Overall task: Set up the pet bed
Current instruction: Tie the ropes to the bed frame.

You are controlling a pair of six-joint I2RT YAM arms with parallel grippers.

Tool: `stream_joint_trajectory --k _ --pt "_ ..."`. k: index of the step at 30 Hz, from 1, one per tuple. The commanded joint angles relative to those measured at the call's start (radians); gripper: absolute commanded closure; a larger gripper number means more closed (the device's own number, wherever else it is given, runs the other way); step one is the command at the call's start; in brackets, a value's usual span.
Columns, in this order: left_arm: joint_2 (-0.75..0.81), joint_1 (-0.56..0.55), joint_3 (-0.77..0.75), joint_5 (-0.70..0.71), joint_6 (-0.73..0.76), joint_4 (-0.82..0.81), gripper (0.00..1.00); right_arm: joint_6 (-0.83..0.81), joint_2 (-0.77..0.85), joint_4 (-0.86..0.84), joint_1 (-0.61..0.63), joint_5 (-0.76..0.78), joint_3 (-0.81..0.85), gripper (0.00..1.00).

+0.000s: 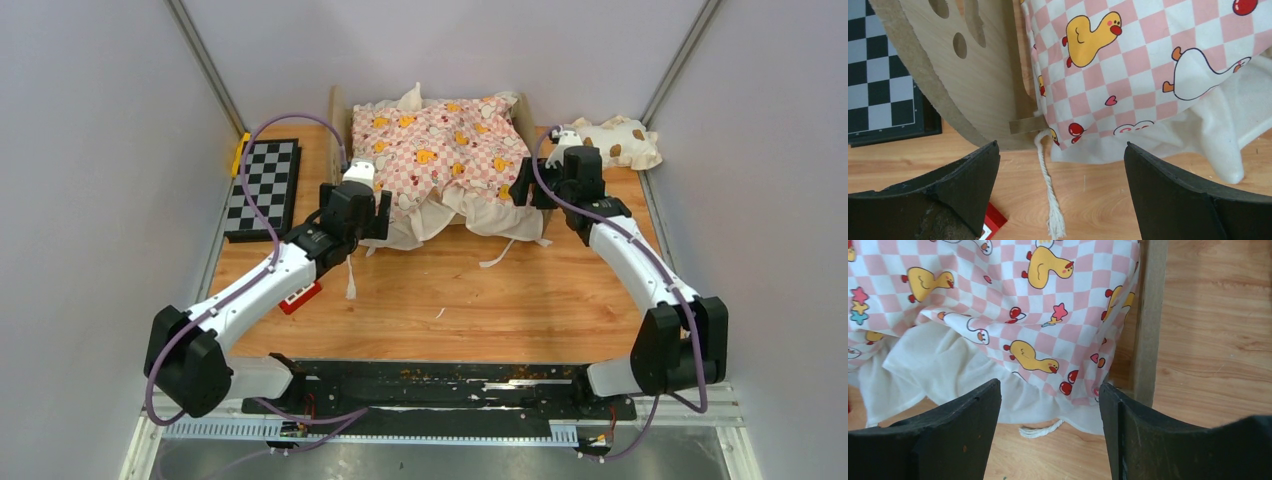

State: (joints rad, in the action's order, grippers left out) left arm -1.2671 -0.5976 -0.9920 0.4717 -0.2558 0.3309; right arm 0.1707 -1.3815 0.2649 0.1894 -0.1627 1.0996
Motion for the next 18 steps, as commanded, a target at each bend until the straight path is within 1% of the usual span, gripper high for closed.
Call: stream_joint_trajectory --k 1,7,16,18 --pt "-0.024 0.031 0.01 -0.039 -0.038 -0.072 0.0 -0.011 -0.051 -0.022 0.005 0.026 0.056 0.29" --pt "-0.048 0.072 0.044 -0.177 -0.073 -0.158 0.0 0.008 -0.14 -0.056 0.005 -0.005 0.075 0.31" --pt "-0.112 0.103 0.042 -0.183 -0.087 -0.213 0.0 0.002 -0.191 -0.065 0.005 0.039 0.091 0.37" --pt "-0.127 0.109 0.034 -0.19 -0.091 -0.231 0.02 0.003 -0.195 -0.067 0.005 0.035 0.092 0.39"
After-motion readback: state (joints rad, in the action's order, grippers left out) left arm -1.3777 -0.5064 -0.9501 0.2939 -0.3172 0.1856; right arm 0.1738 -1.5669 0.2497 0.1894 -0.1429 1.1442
